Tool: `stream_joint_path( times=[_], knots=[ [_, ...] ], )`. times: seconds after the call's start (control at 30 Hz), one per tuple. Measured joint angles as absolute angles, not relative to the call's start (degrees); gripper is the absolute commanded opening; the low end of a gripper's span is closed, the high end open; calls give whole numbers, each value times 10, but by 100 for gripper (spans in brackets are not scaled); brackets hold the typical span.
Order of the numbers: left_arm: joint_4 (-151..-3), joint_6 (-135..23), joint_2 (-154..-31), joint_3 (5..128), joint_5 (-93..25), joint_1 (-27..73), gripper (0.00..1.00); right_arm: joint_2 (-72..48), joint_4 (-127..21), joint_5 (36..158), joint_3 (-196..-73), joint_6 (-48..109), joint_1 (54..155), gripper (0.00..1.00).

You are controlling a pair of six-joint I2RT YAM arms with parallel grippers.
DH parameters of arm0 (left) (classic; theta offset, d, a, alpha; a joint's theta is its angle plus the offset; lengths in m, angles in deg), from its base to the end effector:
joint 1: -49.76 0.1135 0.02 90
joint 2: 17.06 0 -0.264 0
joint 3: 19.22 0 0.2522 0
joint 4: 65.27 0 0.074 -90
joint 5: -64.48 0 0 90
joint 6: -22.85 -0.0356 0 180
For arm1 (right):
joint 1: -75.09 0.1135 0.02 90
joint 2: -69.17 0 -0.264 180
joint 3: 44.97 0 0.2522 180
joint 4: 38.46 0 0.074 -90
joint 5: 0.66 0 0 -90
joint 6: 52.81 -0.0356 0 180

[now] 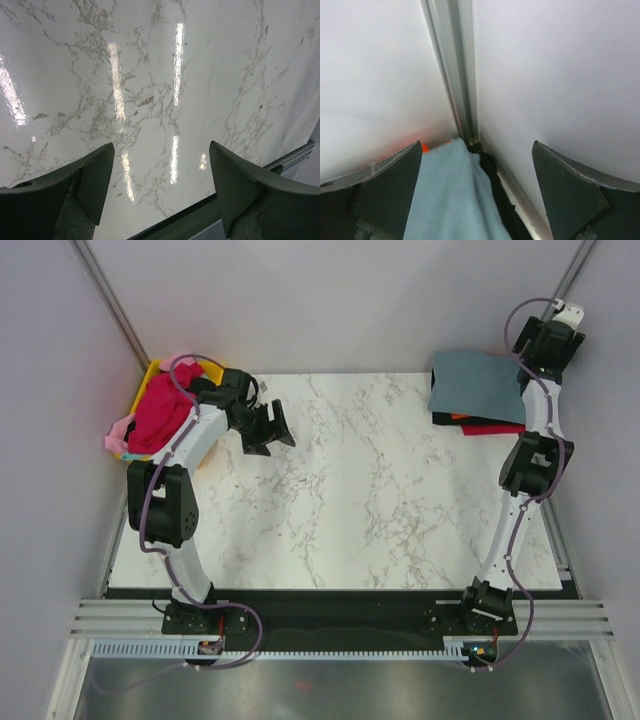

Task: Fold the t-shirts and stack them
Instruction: Neatly place the folded tshirt to the corner, then reset both grippers

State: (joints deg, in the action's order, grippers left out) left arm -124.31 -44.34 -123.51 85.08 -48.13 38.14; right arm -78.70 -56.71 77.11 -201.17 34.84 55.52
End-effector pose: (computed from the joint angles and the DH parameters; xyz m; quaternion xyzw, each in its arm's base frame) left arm 0.3874 -0.0936 0.2636 -0.0441 0.9500 -0.2536 0.1768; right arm 0.5631 -0.2082 0.2717 0.2120 0.7343 -0.1764 0.6202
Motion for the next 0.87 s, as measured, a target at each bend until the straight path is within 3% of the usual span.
stream_joint_path(
  times=[0.17, 0.37, 0.5, 0.67, 0.87],
  knots=[
    [-1243, -443, -1234, 851, -473, 381, 84, -654, -539, 760, -1896, 288, 566, 98],
    [-1242, -444, -1207, 847, -446, 381, 84, -385, -518, 799, -1703, 172, 597, 98],
    [-1220, -444, -1167, 834, -429, 382, 84, -192, -477, 800, -1477, 140, 756, 98],
    [-1184, -444, -1122, 805, -408, 382, 84, -153, -501, 801, -1270, 117, 992, 98],
    [-1160, -445, -1105, 784, -382, 382, 84, -128, -597, 805, -1075, 69, 1049, 98]
  ],
)
